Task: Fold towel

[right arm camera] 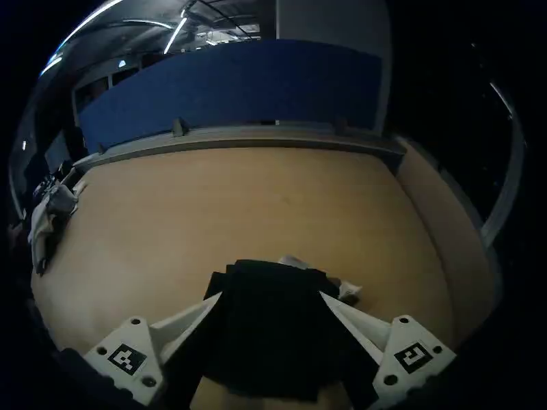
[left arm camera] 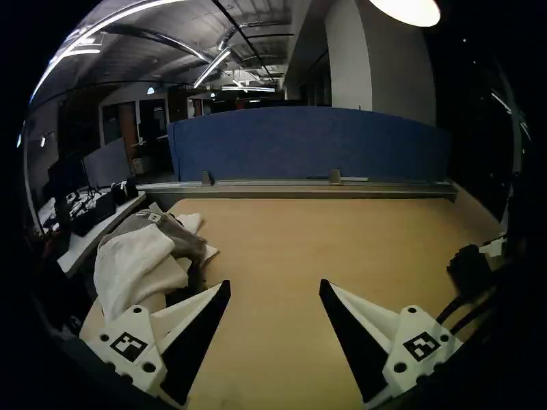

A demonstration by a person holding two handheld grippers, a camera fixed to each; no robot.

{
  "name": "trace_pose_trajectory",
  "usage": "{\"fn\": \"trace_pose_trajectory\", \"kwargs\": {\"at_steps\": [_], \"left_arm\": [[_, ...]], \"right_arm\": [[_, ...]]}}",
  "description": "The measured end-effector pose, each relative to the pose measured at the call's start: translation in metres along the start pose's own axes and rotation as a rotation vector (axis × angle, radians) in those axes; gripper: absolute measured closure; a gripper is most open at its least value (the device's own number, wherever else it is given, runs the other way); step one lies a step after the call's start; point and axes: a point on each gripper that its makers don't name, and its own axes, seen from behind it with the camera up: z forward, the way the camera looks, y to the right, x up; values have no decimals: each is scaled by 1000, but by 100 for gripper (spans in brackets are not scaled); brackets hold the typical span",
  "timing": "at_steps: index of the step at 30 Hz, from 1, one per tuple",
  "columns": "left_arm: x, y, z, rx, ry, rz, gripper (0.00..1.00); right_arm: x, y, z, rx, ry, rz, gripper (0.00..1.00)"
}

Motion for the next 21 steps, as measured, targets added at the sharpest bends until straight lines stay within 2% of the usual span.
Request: {"fn": "trace_pose_trajectory", "kwargs": {"at_steps": [12, 21], "left_arm": [[-7, -11, -4, 25, -11, 4, 3], [-9, -8, -6, 26, -15, 10, 3]], "right_arm": [[-29, 20, 36, -35, -70, 11, 10], [-42, 23, 50, -36, -102, 9, 10]]}}
